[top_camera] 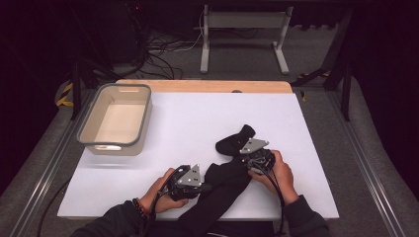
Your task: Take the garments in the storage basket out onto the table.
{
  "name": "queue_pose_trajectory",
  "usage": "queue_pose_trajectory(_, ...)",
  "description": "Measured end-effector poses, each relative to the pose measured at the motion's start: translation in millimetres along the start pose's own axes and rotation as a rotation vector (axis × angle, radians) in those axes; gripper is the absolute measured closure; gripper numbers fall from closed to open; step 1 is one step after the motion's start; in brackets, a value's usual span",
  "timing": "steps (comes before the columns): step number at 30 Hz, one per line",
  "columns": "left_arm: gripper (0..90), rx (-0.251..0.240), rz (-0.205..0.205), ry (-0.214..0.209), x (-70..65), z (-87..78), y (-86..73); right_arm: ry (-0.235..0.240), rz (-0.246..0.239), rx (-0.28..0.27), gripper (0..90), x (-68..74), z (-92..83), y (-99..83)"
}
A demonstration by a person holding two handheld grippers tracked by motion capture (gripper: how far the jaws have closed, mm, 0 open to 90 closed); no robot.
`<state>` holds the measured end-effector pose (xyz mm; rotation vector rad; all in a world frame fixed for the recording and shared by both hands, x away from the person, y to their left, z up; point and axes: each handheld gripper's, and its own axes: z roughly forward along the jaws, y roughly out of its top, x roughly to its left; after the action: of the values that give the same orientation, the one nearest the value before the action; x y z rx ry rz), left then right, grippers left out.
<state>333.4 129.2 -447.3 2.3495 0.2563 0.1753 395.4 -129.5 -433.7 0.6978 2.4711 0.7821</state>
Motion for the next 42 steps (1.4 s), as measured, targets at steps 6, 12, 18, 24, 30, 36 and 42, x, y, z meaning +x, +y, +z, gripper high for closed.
queue_pose_trajectory(6,88.2,0.016,0.002,0.012,1.4,-0.5,-0.4,0.069,0.066,-0.054,81.5,1.4,-2.8,-8.2)
queue_pose_trajectory(12,88.3,0.037,0.002,0.029,4.7,-8.4,-5.1,0.024,0.071,-0.146,81.2,4.8,-13.5,-2.1)
queue_pose_trajectory(18,88.4,0.040,-0.054,0.152,19.8,-36.5,-20.8,0.101,0.079,-0.223,69.1,11.6,-28.4,0.6)
queue_pose_trajectory(24,89.3,0.026,-0.165,0.234,35.3,-62.1,-40.8,0.078,0.074,-0.250,50.5,16.2,-38.2,9.4)
queue_pose_trajectory(30,80.7,-0.048,-0.175,0.218,38.3,-65.4,-33.3,-0.024,0.186,-0.308,44.4,-18.6,-45.5,5.9)
queue_pose_trajectory(36,56.8,-0.173,-0.222,0.215,48.6,-62.2,-6.2,-0.108,0.270,-0.190,42.4,-66.7,-6.6,-2.5)
queue_pose_trajectory(42,40.8,-0.181,-0.294,0.202,77.1,-24.9,19.0,-0.045,0.316,-0.128,39.9,-86.2,33.2,-7.7)
